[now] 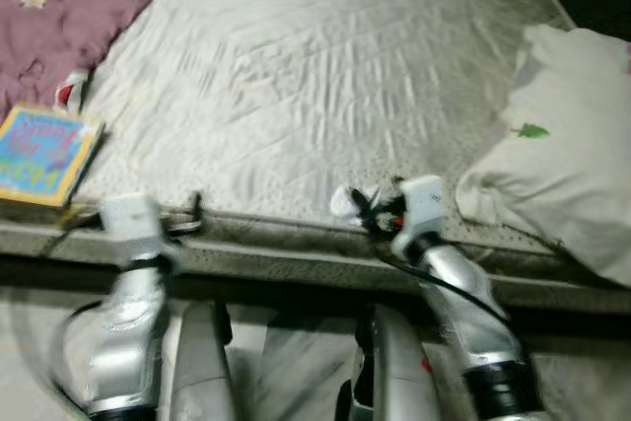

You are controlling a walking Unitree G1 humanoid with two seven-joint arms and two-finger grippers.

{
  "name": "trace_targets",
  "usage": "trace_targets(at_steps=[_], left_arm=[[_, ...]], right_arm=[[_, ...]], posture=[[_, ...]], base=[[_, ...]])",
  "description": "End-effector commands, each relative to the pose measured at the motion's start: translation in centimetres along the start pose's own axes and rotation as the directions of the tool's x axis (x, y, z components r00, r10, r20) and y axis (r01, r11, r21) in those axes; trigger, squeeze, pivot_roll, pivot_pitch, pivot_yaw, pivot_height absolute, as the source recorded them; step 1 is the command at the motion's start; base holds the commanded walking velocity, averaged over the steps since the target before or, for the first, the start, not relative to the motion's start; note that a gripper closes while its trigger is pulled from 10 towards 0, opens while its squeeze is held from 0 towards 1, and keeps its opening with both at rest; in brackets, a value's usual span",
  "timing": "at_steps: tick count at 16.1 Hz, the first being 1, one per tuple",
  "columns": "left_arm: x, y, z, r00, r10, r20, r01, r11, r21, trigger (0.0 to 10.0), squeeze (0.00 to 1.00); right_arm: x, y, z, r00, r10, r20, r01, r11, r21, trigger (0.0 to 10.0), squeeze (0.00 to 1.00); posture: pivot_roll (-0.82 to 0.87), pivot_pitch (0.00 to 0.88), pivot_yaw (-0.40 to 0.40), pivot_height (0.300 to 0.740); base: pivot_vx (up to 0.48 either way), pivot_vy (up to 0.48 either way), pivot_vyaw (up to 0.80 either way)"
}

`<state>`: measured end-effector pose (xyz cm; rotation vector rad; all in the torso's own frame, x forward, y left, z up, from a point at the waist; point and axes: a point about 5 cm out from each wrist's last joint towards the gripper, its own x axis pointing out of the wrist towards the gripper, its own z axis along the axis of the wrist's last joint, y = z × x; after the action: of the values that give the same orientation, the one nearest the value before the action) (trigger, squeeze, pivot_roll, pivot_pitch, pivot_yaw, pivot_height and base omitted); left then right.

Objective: Clean up the room

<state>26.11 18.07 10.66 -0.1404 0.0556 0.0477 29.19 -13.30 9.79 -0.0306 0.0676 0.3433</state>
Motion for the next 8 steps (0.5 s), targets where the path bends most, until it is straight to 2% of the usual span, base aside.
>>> trace_targets(at_steps=[1,6,8], left_arm=[[-0.26,0.83,-0.09,1.0,0.029,-0.006,-0.028,1.0,0.007,10.0,0.0],[-0.24,0.89,-0.26,0.999,0.035,-0.017,-0.034,0.999,0.012,10.0,0.0],[-0.43,1.16,-0.53,0.997,0.058,-0.042,-0.057,0.998,0.029,10.0,0.0]], right_arm=[[0.27,0.57,0.12,1.0,0.017,0.003,-0.017,1.0,0.01,10.0,0.0],[0.3,0.54,-0.05,1.0,0.02,-0.011,-0.02,1.0,0.011,10.0,0.0],[0.56,0.59,-0.75,0.997,0.028,-0.078,-0.028,1.0,0.003,10.0,0.0]], posture=[[0.03,0.108,-0.099,0.532],[0.04,0.102,-0.1,0.532],[0.04,0.104,-0.101,0.532]], base=[[0.0,0.0,0.0],[0.0,0.0,0.0],[0.0,0.0,0.0]])
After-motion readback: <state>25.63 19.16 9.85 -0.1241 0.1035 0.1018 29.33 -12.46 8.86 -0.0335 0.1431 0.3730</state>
